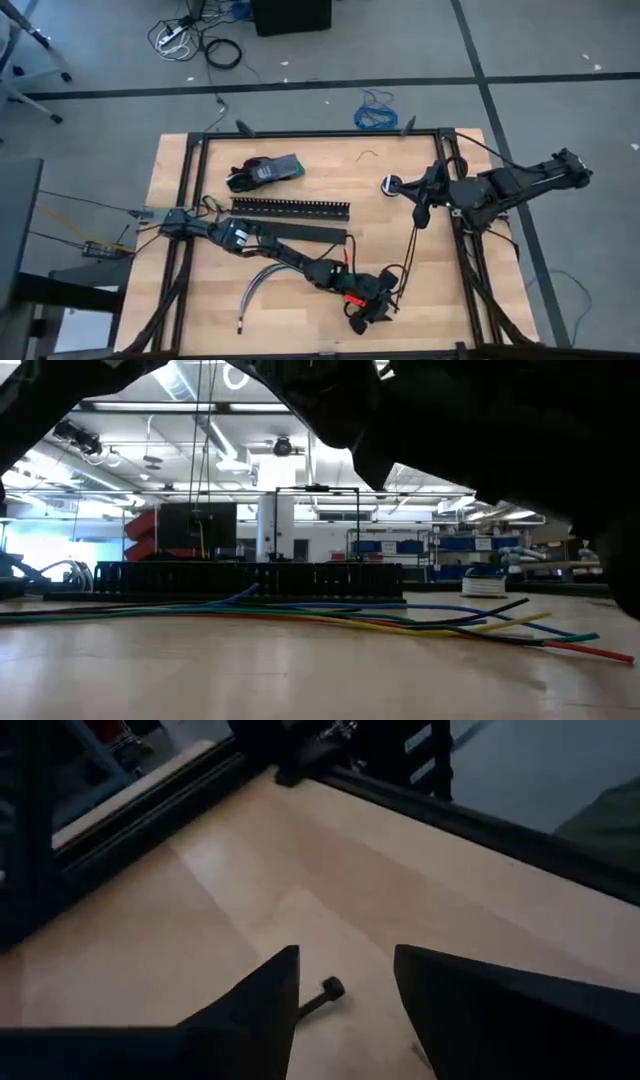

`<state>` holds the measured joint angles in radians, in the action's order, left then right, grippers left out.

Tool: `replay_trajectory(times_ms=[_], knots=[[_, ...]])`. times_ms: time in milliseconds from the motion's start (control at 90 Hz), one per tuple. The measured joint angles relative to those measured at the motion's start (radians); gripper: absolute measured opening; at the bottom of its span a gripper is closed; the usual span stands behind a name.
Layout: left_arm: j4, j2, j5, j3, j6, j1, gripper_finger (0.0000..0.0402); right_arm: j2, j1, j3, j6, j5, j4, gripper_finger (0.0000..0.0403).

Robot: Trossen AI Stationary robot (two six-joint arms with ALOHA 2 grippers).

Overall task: Ziptie cables
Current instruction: Prepare the left black zip tie

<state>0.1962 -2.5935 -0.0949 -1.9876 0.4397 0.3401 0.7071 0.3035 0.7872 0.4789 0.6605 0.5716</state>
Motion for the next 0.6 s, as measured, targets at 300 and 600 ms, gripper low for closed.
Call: replay_trajectory(times_ms=[300,600], knots=[[-0.018,-0.033,0.000,-0.012,-0.052,-0.018,0.0161,-0.001,0.000,0.000,-0.002,0.001,-0.001,0.0036],[-0.117,-0.103,-0.031,-0.158,-0.070,-0.017,0.0161,-0.001,-0.008,0.000,-0.010,0.005,0.003,0.0036]])
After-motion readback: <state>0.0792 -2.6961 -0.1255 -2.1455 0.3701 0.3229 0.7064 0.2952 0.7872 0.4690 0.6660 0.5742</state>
